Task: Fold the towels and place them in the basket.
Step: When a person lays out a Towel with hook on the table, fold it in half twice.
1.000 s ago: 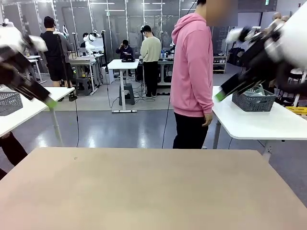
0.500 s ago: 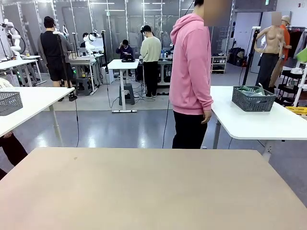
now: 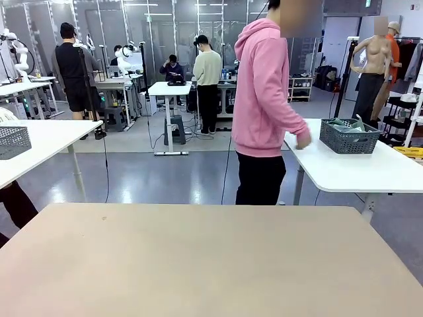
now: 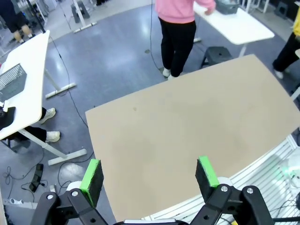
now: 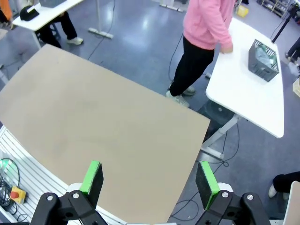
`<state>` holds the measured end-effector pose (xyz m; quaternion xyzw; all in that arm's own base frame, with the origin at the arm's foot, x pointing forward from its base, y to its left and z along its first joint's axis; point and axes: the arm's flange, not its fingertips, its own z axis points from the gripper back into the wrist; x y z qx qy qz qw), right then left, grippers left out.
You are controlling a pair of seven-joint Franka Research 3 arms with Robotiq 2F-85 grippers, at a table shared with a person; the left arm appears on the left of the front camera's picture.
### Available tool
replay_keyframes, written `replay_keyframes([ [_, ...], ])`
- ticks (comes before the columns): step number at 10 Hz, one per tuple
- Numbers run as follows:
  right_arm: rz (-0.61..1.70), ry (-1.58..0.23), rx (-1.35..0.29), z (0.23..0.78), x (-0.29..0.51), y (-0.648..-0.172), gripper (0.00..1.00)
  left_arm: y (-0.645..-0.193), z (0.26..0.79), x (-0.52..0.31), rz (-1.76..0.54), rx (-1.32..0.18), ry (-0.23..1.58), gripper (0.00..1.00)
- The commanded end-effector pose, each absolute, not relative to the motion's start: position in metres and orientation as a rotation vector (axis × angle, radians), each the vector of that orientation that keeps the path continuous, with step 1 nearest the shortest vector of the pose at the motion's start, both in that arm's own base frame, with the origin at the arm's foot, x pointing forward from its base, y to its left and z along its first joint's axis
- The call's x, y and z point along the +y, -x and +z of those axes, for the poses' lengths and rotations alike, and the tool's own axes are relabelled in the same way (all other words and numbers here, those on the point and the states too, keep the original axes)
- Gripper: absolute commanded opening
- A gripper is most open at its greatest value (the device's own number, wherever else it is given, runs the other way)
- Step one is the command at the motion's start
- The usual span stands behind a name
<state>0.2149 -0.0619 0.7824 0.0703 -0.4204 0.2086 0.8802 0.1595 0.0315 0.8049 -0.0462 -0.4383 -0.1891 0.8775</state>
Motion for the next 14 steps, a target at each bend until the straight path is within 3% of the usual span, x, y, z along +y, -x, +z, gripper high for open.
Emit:
replay_keyframes([
  [1,0.441,-0.153,-0.849,0.7795,-0.0611,-0.2149,1.0,-0.1555,0.8086,0.0295,-0.416,-0.912,0.091,1.0],
  [14,0.441,-0.153,-0.849,0.7795,-0.0611,-0.2149,1.0,-0.1555,0.8086,0.0295,-0.416,-0.912,0.091,1.0],
])
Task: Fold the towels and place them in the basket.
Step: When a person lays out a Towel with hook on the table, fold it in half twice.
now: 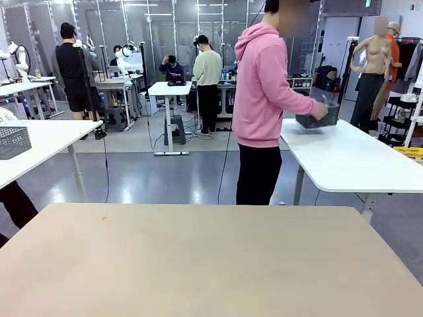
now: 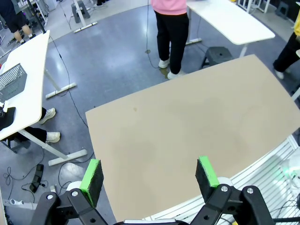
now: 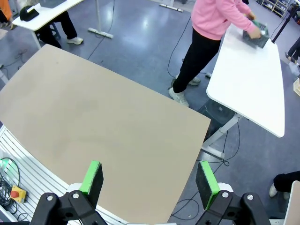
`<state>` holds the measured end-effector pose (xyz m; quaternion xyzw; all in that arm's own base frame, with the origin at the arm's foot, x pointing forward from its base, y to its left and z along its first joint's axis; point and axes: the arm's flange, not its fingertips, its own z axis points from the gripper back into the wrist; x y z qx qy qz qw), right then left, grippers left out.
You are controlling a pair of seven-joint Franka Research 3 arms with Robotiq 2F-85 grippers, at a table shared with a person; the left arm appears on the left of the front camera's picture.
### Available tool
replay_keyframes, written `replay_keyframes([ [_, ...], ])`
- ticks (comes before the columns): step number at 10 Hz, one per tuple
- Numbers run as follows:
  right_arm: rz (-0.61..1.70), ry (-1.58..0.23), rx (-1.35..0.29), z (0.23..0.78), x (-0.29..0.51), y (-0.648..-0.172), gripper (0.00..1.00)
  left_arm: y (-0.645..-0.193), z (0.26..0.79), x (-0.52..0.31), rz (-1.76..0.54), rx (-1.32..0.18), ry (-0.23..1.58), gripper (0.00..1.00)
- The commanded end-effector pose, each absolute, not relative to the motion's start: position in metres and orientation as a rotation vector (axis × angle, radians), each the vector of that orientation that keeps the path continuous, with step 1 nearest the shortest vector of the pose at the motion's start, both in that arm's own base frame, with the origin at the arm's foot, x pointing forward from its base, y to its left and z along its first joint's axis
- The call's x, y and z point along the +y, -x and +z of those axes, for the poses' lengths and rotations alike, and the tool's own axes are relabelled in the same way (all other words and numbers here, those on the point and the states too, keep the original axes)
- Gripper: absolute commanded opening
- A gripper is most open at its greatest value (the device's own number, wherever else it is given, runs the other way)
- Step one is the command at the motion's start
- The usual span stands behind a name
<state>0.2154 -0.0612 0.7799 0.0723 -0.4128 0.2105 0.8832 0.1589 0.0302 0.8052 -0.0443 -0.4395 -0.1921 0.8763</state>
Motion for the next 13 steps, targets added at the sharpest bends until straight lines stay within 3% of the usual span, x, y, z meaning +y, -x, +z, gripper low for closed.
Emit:
replay_keyframes([
  [1,0.441,-0.153,-0.849,0.7795,-0.0611,-0.2149,1.0,-0.1555,0.8086,0.0295,-0.416,-0.912,0.091,1.0],
  [13,0.441,-0.153,-0.849,0.7795,-0.0611,-0.2149,1.0,-0.1555,0.8086,0.0295,-0.416,-0.912,0.091,1.0],
])
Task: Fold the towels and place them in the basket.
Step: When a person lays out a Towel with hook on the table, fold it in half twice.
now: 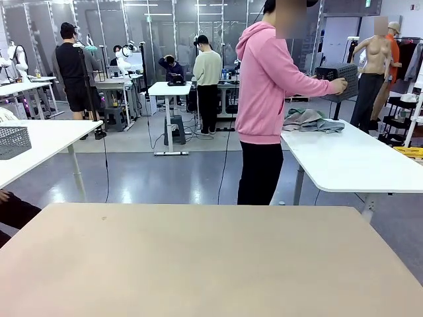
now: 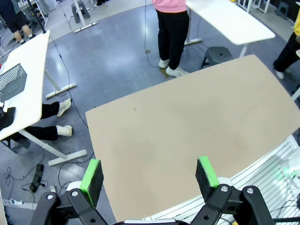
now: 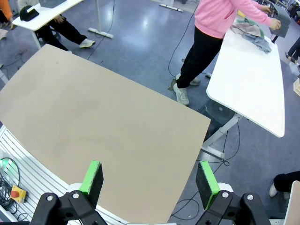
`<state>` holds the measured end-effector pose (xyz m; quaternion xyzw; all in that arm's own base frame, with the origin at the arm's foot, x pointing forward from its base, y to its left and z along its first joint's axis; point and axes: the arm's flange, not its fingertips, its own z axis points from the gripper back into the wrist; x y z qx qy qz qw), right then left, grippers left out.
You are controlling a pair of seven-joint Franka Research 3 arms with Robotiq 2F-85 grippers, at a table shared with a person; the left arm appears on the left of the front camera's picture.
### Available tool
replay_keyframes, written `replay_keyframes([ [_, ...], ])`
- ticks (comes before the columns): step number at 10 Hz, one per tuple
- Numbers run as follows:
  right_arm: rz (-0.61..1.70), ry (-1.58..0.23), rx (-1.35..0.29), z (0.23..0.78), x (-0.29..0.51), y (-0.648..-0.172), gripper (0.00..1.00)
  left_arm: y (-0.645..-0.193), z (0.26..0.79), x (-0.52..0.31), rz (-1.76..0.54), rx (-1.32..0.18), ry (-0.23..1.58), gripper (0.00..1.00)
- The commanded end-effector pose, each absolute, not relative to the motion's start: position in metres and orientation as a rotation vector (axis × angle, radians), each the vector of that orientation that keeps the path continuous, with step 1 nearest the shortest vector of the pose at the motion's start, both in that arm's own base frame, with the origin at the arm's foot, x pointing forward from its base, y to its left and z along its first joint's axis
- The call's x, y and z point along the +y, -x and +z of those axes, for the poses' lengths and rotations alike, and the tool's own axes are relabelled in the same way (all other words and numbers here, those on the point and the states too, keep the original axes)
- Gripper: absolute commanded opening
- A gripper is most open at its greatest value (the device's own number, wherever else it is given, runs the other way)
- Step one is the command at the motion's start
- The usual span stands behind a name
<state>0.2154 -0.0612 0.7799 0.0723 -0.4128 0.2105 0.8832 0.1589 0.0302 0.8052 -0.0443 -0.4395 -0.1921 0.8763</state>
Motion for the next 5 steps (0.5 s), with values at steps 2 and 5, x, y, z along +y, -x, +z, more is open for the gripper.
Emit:
replay_keyframes([
  [2,0.441,-0.153,-0.849,0.7795,-0.0611,-0.2149,1.0,-0.1555,0.8086,0.0295,-0.416,-0.912,0.091,1.0],
  [5,0.441,-0.153,-0.849,0.7795,-0.0611,-0.2149,1.0,-0.1555,0.8086,0.0295,-0.416,-0.912,0.091,1.0],
])
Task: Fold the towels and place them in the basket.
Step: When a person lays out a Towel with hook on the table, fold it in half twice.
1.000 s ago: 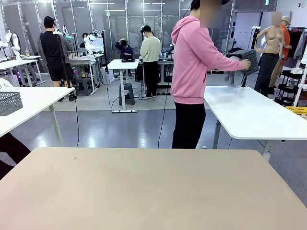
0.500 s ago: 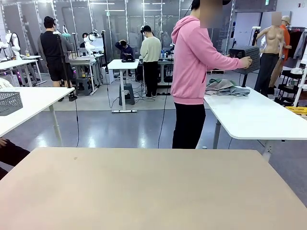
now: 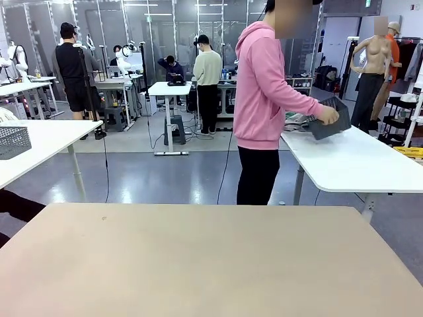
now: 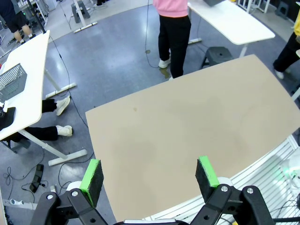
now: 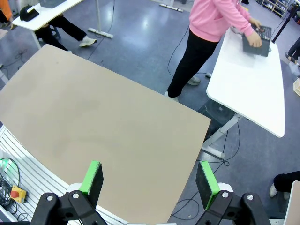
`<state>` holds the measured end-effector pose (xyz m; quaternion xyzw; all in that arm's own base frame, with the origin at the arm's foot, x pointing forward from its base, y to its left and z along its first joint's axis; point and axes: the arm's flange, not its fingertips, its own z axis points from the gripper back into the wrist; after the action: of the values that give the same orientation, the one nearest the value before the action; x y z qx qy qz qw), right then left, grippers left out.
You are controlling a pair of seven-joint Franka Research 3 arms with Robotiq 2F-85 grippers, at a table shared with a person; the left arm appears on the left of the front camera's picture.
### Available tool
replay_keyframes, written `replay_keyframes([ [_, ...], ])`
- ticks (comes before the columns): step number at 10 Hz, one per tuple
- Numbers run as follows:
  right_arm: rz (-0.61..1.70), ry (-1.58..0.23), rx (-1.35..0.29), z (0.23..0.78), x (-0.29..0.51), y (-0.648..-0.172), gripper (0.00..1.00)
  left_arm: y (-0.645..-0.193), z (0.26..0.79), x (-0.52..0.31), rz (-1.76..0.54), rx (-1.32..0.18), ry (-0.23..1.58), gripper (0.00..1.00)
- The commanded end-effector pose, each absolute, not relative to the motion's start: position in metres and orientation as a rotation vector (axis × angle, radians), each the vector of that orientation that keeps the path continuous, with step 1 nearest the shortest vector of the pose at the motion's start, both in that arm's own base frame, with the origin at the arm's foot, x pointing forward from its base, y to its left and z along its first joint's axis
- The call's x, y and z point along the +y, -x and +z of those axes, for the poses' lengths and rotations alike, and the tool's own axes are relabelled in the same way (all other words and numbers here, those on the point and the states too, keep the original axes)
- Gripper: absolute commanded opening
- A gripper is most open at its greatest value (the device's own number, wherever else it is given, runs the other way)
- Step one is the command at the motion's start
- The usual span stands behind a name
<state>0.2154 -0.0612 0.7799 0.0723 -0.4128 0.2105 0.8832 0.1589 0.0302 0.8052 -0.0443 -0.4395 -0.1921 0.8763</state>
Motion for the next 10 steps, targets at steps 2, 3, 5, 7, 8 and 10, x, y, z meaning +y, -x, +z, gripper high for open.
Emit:
replay_keyframes([
  [2,0.441,-0.153,-0.849,0.7795,-0.0611,-0.2149,1.0,-0.1555,0.8086,0.0295,-0.416,-0.912,0.091,1.0],
  [3,0.441,-0.153,-0.849,0.7795,-0.0611,-0.2149,1.0,-0.1555,0.8086,0.0295,-0.416,-0.912,0.091,1.0],
  [5,0.441,-0.153,-0.849,0.7795,-0.0611,-0.2149,1.0,-0.1555,0.8086,0.0295,-0.416,-0.912,0.091,1.0],
  [7,0.441,-0.153,-0.849,0.7795,-0.0611,-0.2149,1.0,-0.1555,0.8086,0.0295,-0.416,-0.912,0.091,1.0],
  [8,0.441,-0.153,-0.849,0.7795,-0.0611,-0.2149,1.0,-0.1555,0.8086,0.0295,-0.416,-0.912,0.091,1.0],
  [10,0.441,-0.153,-0.849,0.7795,-0.0611,-0.2149,1.0,-0.1555,0.8086,0.0295,-0.416,-0.912,0.091,1.0],
])
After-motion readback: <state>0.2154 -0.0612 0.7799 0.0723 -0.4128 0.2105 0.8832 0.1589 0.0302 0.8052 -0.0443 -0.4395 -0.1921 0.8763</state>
